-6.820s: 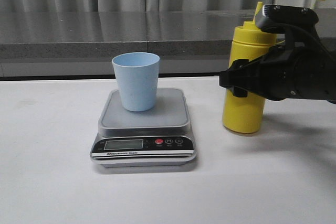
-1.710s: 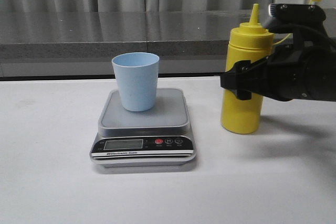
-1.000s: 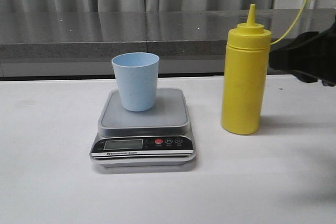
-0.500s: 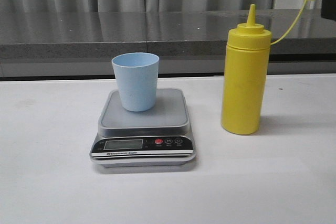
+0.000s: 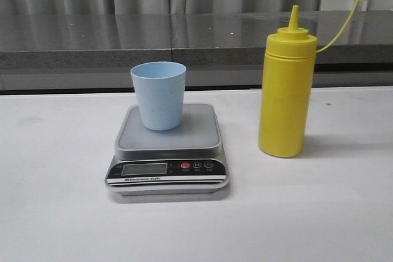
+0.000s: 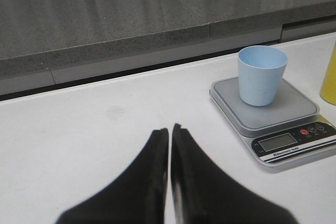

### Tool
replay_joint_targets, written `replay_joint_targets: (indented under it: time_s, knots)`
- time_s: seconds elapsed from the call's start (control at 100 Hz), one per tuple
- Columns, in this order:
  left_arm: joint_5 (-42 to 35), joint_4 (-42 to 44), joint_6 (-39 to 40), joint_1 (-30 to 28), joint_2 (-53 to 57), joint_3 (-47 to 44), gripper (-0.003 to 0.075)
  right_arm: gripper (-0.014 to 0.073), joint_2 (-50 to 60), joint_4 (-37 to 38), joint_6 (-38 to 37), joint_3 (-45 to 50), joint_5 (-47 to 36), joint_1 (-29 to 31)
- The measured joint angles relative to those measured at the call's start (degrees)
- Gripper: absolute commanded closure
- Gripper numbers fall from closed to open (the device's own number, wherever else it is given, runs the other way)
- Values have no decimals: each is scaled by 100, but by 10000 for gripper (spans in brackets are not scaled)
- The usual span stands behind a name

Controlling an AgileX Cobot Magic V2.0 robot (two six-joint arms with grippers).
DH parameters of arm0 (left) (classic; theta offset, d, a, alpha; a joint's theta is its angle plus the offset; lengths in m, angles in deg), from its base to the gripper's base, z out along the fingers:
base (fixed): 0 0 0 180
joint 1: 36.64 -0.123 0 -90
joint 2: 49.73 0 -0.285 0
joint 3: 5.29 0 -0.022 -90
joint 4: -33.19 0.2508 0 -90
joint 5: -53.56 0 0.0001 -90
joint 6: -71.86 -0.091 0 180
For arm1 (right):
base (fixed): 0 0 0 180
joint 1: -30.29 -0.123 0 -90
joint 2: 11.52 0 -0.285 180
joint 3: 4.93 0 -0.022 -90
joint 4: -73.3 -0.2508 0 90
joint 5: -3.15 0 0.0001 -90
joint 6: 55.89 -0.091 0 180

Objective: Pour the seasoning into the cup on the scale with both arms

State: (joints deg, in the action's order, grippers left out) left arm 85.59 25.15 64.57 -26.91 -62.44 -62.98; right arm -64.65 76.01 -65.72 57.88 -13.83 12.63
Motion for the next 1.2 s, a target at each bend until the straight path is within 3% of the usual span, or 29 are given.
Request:
replay_joint_targets:
  time_s: [0.36, 0.52, 0.68, 1.2]
  knots:
    - [0, 0, 0, 0, 0, 0, 710, 661, 685, -91, 12, 1183, -1946, 0]
    - [0, 0, 0, 0, 0, 0, 710, 661, 999, -271, 192, 1565, -2181, 0]
    - [0, 0, 0, 0, 0, 0, 710, 661, 1472, -337, 454, 1568, -1714, 158]
    - [0, 0, 0, 0, 0, 0, 710, 661, 3257, -227, 523, 1581, 873, 1116]
